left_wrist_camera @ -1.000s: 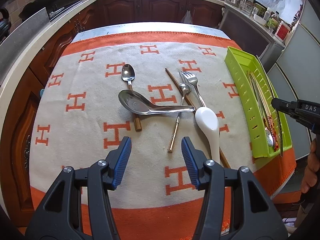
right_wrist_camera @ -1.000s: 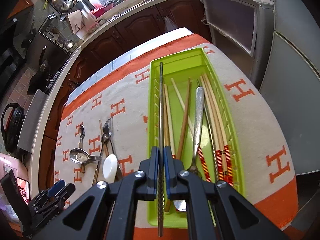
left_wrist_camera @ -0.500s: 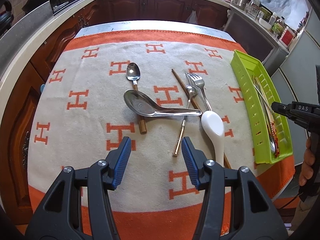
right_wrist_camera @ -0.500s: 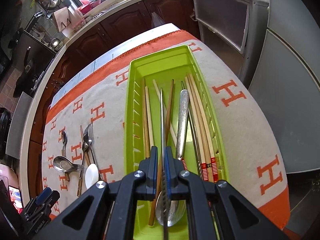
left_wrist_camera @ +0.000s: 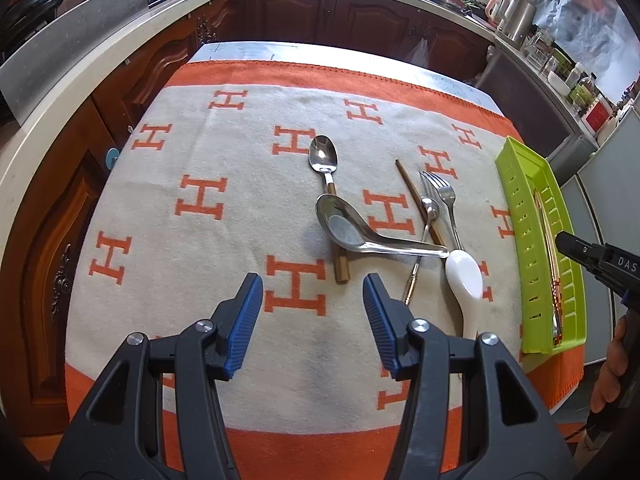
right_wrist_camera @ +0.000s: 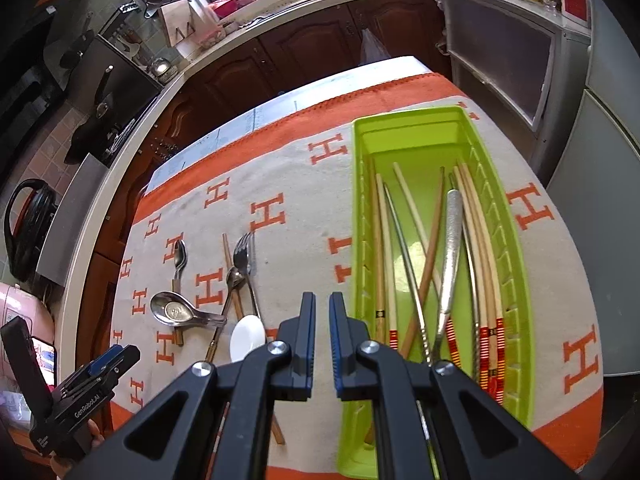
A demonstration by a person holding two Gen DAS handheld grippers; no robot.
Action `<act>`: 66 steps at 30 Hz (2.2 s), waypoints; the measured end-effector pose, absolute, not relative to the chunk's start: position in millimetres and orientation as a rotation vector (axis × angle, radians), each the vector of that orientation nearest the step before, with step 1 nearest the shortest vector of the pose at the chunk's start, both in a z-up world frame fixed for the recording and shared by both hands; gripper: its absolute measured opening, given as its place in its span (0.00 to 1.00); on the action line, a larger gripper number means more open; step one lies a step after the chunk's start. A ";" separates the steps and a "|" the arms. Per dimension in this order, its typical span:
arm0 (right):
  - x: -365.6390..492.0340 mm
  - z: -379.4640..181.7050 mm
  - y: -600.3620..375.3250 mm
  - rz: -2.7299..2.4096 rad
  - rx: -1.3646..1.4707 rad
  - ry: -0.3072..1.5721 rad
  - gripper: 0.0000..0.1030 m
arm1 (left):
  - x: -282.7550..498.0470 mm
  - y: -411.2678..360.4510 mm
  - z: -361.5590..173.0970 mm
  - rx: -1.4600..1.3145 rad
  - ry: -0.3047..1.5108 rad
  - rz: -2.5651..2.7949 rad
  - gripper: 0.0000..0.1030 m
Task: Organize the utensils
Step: 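Carry the steel chopstick into the green tray and open the right gripper, then lower the right gripper onto the large steel spoon and close it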
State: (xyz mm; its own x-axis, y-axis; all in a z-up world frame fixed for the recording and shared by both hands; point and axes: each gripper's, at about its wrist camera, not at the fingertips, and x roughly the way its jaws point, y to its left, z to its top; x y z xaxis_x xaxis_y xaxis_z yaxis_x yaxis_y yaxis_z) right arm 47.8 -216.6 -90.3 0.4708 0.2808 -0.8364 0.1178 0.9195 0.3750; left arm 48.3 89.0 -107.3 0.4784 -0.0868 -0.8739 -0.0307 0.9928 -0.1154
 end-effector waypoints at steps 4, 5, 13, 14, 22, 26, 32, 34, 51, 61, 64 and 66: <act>49.6 -92.0 -199.4 0.160 0.395 1.102 0.07 | 50.1 89.8 -104.7 -0.111 1.072 -0.038 0.48; 50.2 -92.5 -195.0 0.174 0.388 1.107 0.07 | 51.0 89.2 -103.6 -0.107 1.070 -0.038 0.48; 61.2 -94.1 -154.3 0.303 0.324 1.135 0.12 | 56.7 93.8 -91.0 -0.099 1.037 -0.041 0.48; 63.0 -93.4 -149.4 0.314 0.314 1.134 0.14 | 57.0 96.2 -90.0 -0.103 1.034 -0.037 0.48; 85.1 -95.2 -100.8 0.441 0.184 1.143 0.21 | 57.1 116.4 -89.5 -0.126 1.032 0.005 0.48; 100.7 -108.5 -74.6 0.496 0.104 1.170 0.21 | 55.3 127.8 -90.2 -0.140 1.029 0.028 0.48; 114.3 -133.8 -45.9 0.539 0.006 1.217 0.21 | 52.8 142.5 -95.9 -0.159 1.037 0.059 0.48; 116.6 -138.4 -40.4 0.570 -0.003 1.220 0.21 | 52.4 145.8 -97.7 -0.161 1.040 0.066 0.48; 112.2 -148.4 -39.6 0.647 -0.052 1.204 0.28 | 52.5 157.3 -109.3 -0.188 1.059 0.080 0.48; 102.3 -150.6 -52.1 0.674 0.086 1.267 0.27 | 51.0 156.1 -114.5 -0.195 1.069 0.074 0.48; 105.1 -154.0 -60.5 0.675 0.184 1.298 0.27 | 50.6 155.3 -115.3 -0.195 1.071 0.070 0.48; 107.6 -157.4 -68.3 0.674 0.269 1.329 0.27 | 50.3 154.6 -115.0 -0.192 1.068 0.066 0.48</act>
State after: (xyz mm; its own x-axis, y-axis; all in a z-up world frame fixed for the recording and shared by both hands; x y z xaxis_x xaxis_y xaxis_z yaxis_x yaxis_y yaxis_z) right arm 107.6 -68.3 -157.4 0.0865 0.5912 -0.8019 -0.2974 0.7835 0.5455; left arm 50.3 154.6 -115.0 0.4813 -0.0389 -0.8757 -0.1472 0.9812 -0.1245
